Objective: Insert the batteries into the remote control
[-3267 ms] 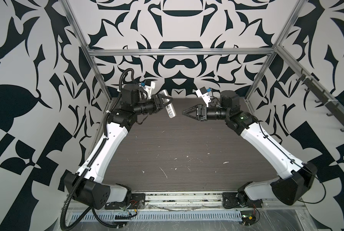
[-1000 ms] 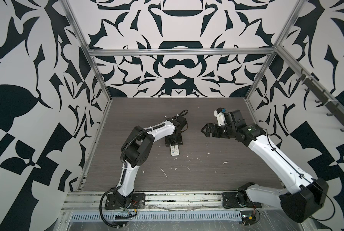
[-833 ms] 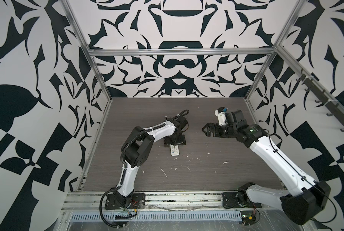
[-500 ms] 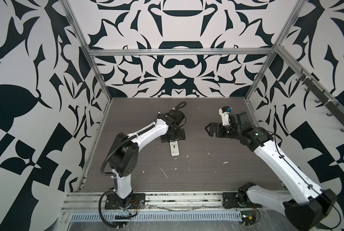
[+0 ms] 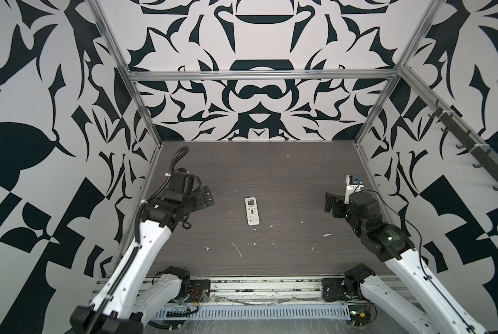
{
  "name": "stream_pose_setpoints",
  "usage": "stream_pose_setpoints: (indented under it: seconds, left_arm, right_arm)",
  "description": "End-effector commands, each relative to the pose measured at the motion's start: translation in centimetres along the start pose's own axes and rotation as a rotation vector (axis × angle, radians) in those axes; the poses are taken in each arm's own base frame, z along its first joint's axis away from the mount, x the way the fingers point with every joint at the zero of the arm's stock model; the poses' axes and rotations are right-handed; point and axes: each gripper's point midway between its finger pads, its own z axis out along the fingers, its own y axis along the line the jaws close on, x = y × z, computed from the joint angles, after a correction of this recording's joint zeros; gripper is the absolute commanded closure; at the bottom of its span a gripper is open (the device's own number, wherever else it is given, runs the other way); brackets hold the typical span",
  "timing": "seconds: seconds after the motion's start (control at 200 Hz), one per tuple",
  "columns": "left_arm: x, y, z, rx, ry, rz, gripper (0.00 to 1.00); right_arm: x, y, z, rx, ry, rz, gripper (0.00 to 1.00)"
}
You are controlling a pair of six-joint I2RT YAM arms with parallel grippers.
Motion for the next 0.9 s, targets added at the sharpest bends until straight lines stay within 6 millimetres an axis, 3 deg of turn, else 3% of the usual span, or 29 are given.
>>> stream_pose_setpoints:
  seconds: [0.0,0.2,0.35,0.51,0.765,0.895]
  left_arm:
    - [-0.9,3.4,1.1,-0.129,-0.065,0.007,0.01]
    - [-2.4,9.0,4.9,-0.420,-0.125,0.018,0.01]
    - [-3.2,11.2,8.1,-0.432,-0.172,0.035,0.01]
    - [-4.0,11.8,10.1,-0.385,-0.326,0.038,0.01]
    - [-3.8,10.8,13.5,-0.258,-0.486,0.005,0.01]
    - [-4.8,9.8,14.3,-0.201,-0.530,0.041,0.01]
  right_arm:
    - [-0.3,-3.6,1.4,0.221,-0.108,0.025,0.01]
    - [2.1,-5.1,3.9,0.323,-0.261,-0.006,0.00]
    - [4.4,-5.8,5.5,0.339,-0.278,-0.077,0.00]
    - [6.2,-5.6,7.3,0.297,-0.214,-0.060,0.00]
    - [5.4,-2.9,10.6,0.190,-0.183,-0.114,0.00]
    - [4.9,-2.3,12.0,0.160,-0.183,-0.120,0.00]
